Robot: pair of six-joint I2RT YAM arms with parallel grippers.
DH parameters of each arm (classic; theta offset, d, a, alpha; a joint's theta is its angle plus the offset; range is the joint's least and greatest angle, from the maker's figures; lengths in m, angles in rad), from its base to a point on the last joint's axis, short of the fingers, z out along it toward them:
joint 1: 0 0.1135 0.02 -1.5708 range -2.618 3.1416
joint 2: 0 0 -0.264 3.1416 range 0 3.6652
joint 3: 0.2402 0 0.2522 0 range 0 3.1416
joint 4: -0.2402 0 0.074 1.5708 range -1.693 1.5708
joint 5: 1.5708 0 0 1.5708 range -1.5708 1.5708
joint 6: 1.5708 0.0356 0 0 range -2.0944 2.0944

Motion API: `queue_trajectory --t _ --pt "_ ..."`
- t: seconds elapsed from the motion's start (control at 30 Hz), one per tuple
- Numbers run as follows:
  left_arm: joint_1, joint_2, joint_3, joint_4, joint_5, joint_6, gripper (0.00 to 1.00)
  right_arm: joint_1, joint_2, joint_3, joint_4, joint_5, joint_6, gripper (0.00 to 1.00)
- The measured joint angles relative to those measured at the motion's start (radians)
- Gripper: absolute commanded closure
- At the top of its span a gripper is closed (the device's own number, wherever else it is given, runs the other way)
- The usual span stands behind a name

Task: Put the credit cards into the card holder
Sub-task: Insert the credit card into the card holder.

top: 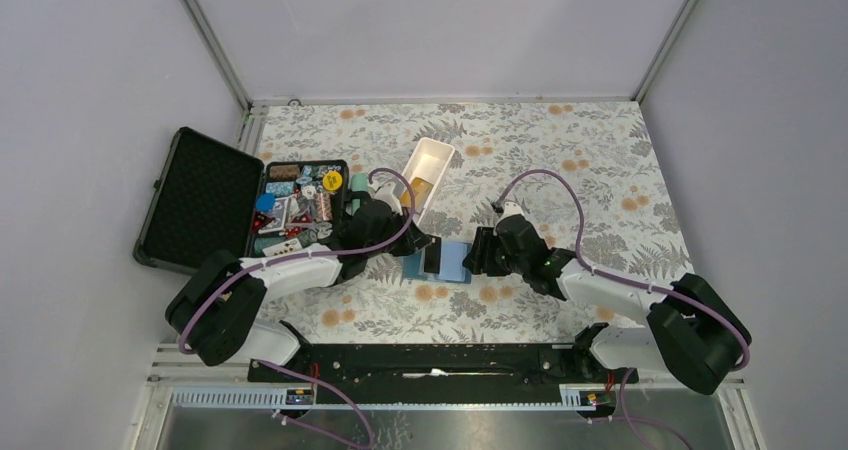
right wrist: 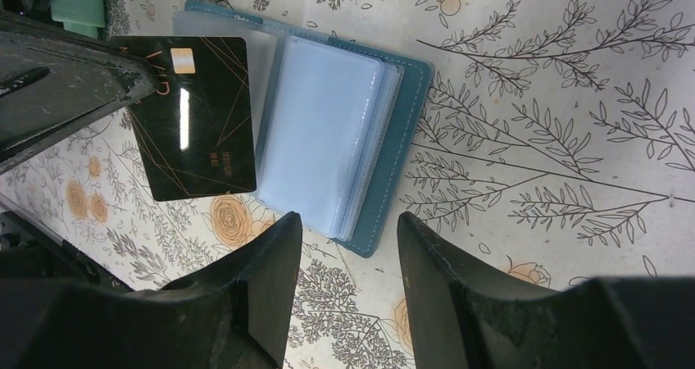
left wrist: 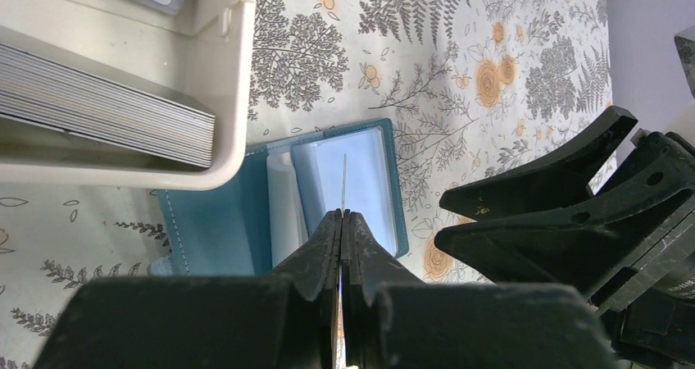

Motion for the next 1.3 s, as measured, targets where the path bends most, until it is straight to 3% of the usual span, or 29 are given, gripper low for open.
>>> queue_trajectory --t 0.43,1.3 --pt "0.031 0.000 0.002 -0.050 -0.004 -0.011 1.00 0.000 0.057 0.015 0.000 -0.020 0.006 0.50" --pt "0.053 0.036 0.001 0.014 0.057 -0.065 1.00 0.000 0.105 0.037 0.000 -0.051 0.015 0.56"
